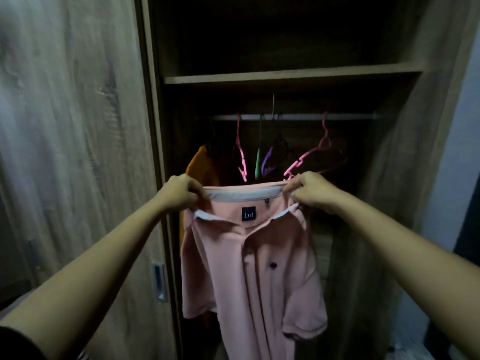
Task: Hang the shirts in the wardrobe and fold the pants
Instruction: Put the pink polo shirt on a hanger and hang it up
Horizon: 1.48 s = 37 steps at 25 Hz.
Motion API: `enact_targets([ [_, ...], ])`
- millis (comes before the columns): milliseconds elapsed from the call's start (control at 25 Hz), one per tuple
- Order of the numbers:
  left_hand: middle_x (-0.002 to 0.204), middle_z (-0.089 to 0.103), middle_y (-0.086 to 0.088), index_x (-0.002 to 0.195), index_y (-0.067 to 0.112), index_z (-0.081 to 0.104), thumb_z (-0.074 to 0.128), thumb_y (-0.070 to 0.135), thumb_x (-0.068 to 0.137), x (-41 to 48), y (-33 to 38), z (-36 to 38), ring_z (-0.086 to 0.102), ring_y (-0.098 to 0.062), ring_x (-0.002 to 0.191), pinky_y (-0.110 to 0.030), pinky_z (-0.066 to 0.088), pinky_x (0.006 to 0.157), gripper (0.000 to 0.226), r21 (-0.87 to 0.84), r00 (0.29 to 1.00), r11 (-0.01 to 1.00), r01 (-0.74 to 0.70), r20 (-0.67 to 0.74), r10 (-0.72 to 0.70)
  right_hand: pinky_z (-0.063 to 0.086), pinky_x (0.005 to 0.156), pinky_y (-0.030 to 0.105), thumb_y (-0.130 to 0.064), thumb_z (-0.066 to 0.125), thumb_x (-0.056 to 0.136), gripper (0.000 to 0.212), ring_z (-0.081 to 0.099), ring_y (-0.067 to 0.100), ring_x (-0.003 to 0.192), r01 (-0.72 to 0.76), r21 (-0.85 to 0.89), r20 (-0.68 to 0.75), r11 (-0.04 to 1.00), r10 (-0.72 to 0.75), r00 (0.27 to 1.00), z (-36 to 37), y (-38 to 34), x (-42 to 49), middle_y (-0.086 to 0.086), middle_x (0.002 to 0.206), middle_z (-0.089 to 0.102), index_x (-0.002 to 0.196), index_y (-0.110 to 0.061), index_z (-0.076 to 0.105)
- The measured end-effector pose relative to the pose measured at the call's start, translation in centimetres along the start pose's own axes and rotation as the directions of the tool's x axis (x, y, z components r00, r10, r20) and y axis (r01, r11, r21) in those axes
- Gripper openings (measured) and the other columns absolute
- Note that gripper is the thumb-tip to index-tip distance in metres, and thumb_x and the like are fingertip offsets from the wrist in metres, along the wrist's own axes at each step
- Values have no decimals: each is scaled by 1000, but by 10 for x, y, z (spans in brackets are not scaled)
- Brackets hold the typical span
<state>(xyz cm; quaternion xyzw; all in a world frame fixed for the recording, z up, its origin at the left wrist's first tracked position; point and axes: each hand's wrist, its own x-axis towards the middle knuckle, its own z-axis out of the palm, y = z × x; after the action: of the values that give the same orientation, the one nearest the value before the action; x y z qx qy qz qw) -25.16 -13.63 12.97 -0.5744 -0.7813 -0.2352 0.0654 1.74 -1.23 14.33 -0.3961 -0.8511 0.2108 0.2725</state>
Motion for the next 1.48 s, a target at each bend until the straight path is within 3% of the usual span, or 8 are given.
enact_targets([
  [160,85,66,-1,118,23,63,56,21,88,63,-2,3,56,-5,58,-10,43,58,30,-129,993,992,-7,-114,-8,47,73,25,0,50,75,33,65,21,86,43,-115,-39,992,-48,998,7,-32,39,13,95,72,93,-9,75],
  [240,89,69,-6,120,18,62,54,24,89,103,-1,19,62,-13,65,-17,51,66,33,-282,976,959,38,-195,-96,49,74,28,-4,48,74,28,65,28,89,47,-187,-47,981,-57,997,15,-38,55,16,90,71,84,-8,74],
  [400,80,61,-4,116,5,61,52,35,92,183,15,48,59,-21,73,-36,51,79,39,-687,958,696,209,3,-285,41,65,23,-6,49,73,19,62,31,81,24,-225,-6,974,-26,1000,25,-42,72,12,72,60,68,-12,66],
  [520,110,61,-14,128,-2,49,51,44,91,222,31,75,60,-31,98,-34,47,90,59,-754,949,593,284,134,-284,48,74,26,-5,50,75,24,64,28,93,22,-224,-16,974,-26,1000,26,-43,74,15,91,70,84,-9,73],
  [760,123,56,-25,120,-5,54,45,13,93,236,72,66,53,-38,114,-38,44,91,34,-552,927,793,258,-91,-365,52,84,36,-4,51,70,28,62,28,99,27,-219,7,975,-26,1000,28,-22,57,14,100,69,89,-7,71],
  [1000,114,60,-23,114,0,56,44,17,92,201,71,42,56,-40,106,-41,46,85,30,-447,925,883,146,-255,-282,52,84,32,-3,52,71,30,63,26,99,-50,-191,12,980,53,998,24,-9,38,11,102,69,93,-9,72],
  [1160,105,63,-22,109,3,48,43,23,90,131,64,46,60,-43,98,-43,47,76,28,-139,895,980,144,-404,-189,50,85,29,-6,54,76,30,62,26,103,-98,-177,-16,979,97,995,30,-1,37,10,107,68,98,-14,72],
  [1480,82,68,-20,100,6,54,34,36,99,-20,-3,69,65,-45,77,-41,45,60,36,143,899,974,177,-426,-101,50,77,31,-6,52,75,28,64,32,98,-132,-270,54,954,152,987,71,31,31,16,102,70,94,-8,72],
])
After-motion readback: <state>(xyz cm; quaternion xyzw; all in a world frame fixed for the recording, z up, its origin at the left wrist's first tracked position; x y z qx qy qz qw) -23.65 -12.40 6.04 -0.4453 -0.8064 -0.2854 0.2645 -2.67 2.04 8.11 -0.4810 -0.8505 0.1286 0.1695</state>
